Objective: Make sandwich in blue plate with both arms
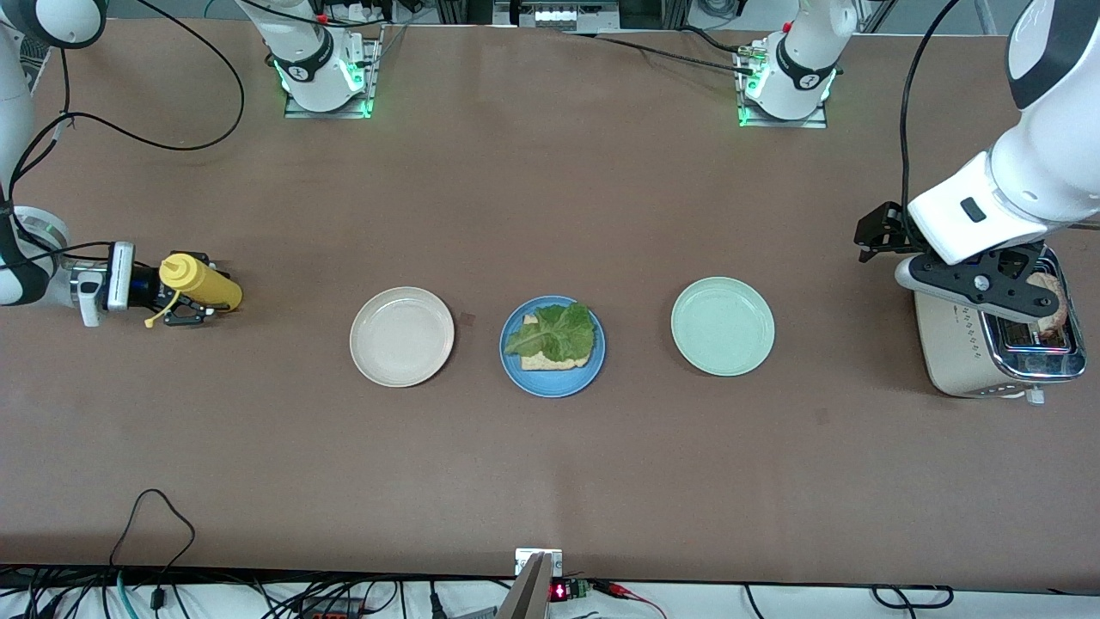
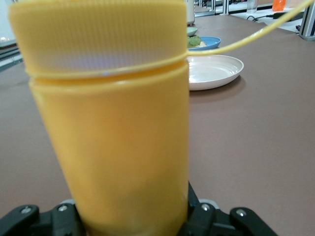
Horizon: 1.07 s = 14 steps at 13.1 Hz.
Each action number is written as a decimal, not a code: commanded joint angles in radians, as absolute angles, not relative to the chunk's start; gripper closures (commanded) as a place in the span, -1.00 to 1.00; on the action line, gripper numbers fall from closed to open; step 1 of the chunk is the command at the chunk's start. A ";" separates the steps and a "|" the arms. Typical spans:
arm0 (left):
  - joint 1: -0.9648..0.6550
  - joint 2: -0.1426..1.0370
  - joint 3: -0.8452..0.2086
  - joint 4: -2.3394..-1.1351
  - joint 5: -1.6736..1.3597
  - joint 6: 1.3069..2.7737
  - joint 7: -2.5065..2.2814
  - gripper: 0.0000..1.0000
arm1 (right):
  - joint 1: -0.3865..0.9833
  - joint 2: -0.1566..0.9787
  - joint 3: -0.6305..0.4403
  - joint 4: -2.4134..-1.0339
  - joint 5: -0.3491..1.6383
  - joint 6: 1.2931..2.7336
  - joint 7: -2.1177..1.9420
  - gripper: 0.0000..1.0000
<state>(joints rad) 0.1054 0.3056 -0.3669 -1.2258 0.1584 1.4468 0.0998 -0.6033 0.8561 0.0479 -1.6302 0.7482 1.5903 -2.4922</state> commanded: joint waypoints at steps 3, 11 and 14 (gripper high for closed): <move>0.107 0.296 -0.373 -1.224 0.164 1.433 0.094 -1.00 | -0.450 0.672 0.046 -1.637 0.735 1.675 -2.338 1.00; 0.107 0.296 -0.373 -1.224 0.163 1.433 0.094 -1.00 | -0.096 0.468 0.048 -1.669 0.451 1.962 -1.845 1.00; 0.107 0.296 -0.373 -1.224 0.163 1.433 0.094 -1.00 | 0.016 0.456 0.048 -1.669 0.316 2.034 -1.651 1.00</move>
